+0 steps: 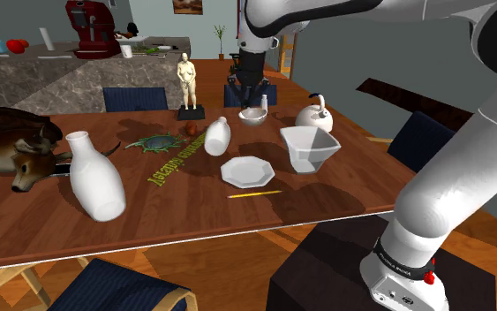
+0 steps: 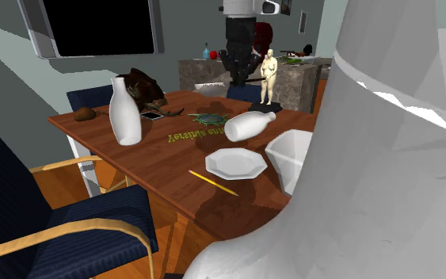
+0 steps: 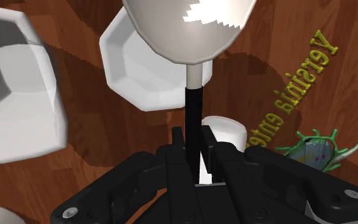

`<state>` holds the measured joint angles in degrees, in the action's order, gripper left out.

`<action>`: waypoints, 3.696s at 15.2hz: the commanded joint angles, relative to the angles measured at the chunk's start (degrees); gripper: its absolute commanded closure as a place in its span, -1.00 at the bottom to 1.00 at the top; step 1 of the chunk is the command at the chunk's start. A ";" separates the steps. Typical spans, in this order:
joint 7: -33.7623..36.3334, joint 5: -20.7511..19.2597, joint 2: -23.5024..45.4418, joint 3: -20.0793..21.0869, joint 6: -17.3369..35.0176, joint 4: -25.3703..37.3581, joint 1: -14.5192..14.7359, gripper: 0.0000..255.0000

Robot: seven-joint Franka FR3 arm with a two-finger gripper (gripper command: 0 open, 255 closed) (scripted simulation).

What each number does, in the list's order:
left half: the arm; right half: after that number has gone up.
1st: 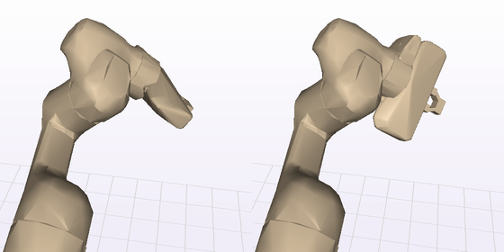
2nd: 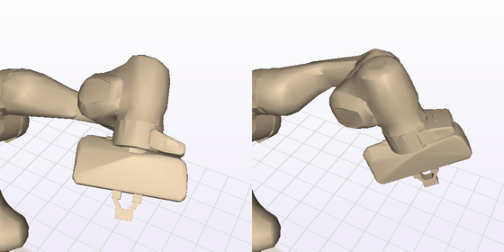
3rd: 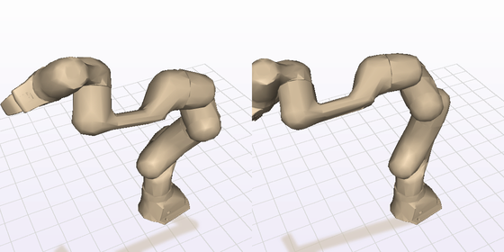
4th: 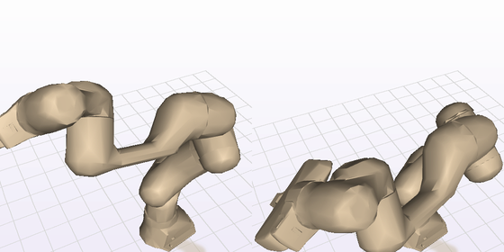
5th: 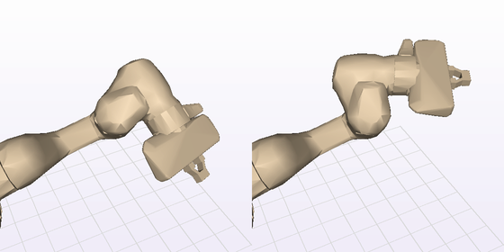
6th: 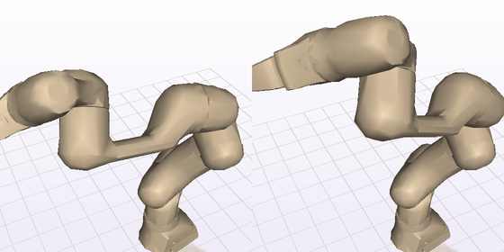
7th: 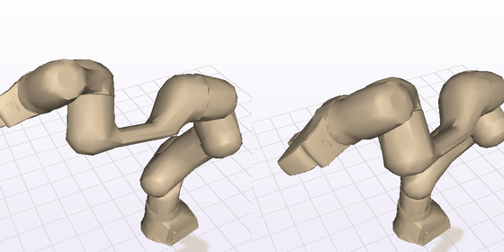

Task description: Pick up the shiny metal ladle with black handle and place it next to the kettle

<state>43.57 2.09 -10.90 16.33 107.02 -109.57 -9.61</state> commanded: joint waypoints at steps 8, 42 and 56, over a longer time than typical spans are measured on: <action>-12.75 1.74 -11.52 -8.60 -0.24 -11.51 -3.42 1.00; -50.70 -6.92 -16.63 -38.98 1.15 -18.68 -15.33 1.00; -51.65 -7.24 -15.06 -40.57 12.18 -28.19 -15.58 1.00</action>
<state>-8.13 -5.22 -26.25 -24.21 118.35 -137.23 -25.28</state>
